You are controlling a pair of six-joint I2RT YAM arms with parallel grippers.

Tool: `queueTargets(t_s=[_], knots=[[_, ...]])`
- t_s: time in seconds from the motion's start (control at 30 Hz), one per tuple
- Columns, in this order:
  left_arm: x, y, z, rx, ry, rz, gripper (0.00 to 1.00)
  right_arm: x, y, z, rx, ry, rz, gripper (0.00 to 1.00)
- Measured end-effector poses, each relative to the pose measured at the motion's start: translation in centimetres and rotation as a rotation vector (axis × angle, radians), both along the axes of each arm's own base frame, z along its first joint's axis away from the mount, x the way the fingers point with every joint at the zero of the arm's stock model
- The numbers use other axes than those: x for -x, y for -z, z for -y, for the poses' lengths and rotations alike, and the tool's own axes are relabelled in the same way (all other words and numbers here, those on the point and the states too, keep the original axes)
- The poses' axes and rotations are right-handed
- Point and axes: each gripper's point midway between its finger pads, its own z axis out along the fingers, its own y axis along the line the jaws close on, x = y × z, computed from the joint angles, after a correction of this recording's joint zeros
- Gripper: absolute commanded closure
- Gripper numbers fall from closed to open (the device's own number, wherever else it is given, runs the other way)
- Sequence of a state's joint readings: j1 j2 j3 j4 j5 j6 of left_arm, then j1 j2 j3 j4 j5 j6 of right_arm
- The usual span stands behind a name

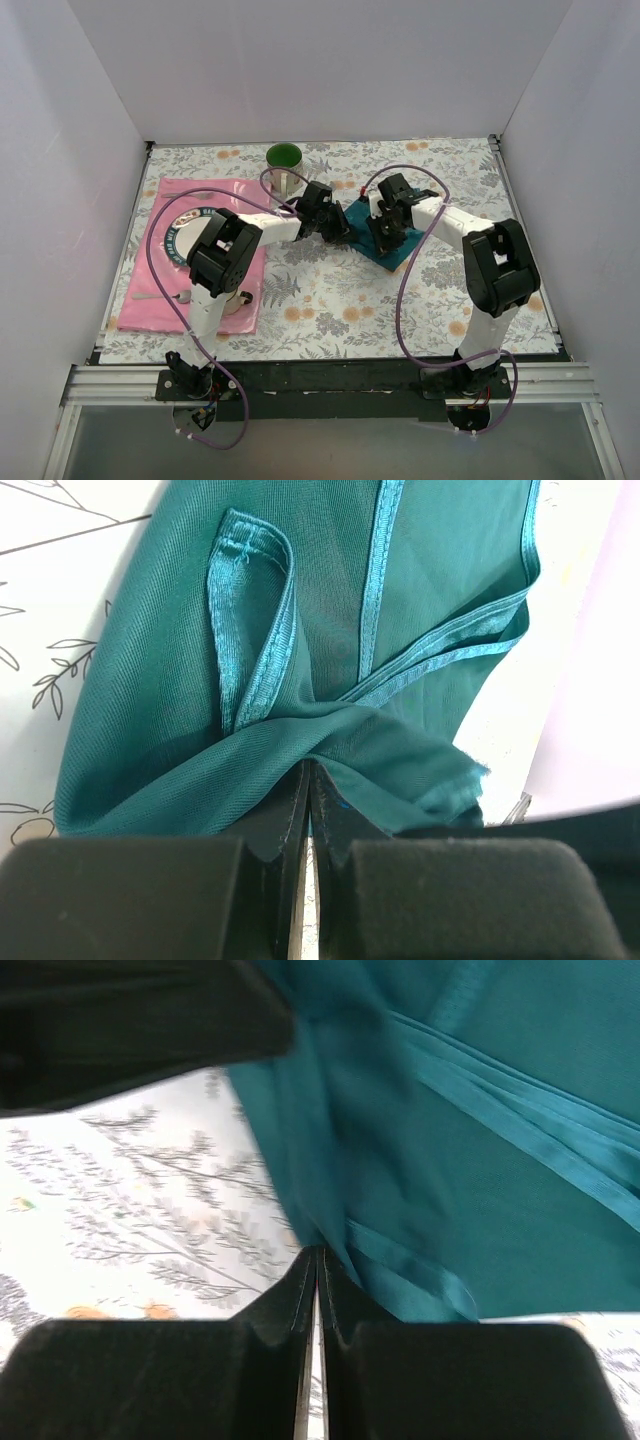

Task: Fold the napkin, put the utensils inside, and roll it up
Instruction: Roll the napkin with the utensil

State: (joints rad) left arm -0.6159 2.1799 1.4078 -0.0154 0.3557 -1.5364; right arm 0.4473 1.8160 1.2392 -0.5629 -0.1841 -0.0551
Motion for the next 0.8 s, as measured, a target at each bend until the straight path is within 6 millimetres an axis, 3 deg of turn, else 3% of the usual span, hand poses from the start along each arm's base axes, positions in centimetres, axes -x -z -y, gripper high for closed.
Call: queueTargets(t_s=[0.23,0.53,0.63,0.7,0.8], knots=[[0.0,0.0,0.1,-0.004,0.015,-0.001,1.00,-1.5,1.1,3.6,0.144,0.105,0.039,0.92],[-0.1,0.0,-0.1,-0.014,0.029,-0.001,1.00,-2.0,2.1,4.4,0.196,0.131,0.053,0.93],[0.0,0.0,0.0,-0.015,0.038,-0.007,1.00,-1.9,2.0,4.5,0.203,0.134,0.055,0.86],[0.0,0.0,0.0,-0.014,0.041,-0.009,1.00,-1.9,1.8,4.5,0.205,0.135,0.055,0.75],[0.0,0.0,0.0,-0.013,0.043,-0.011,1.00,-1.8,0.9,4.1,0.194,0.125,0.047,0.71]])
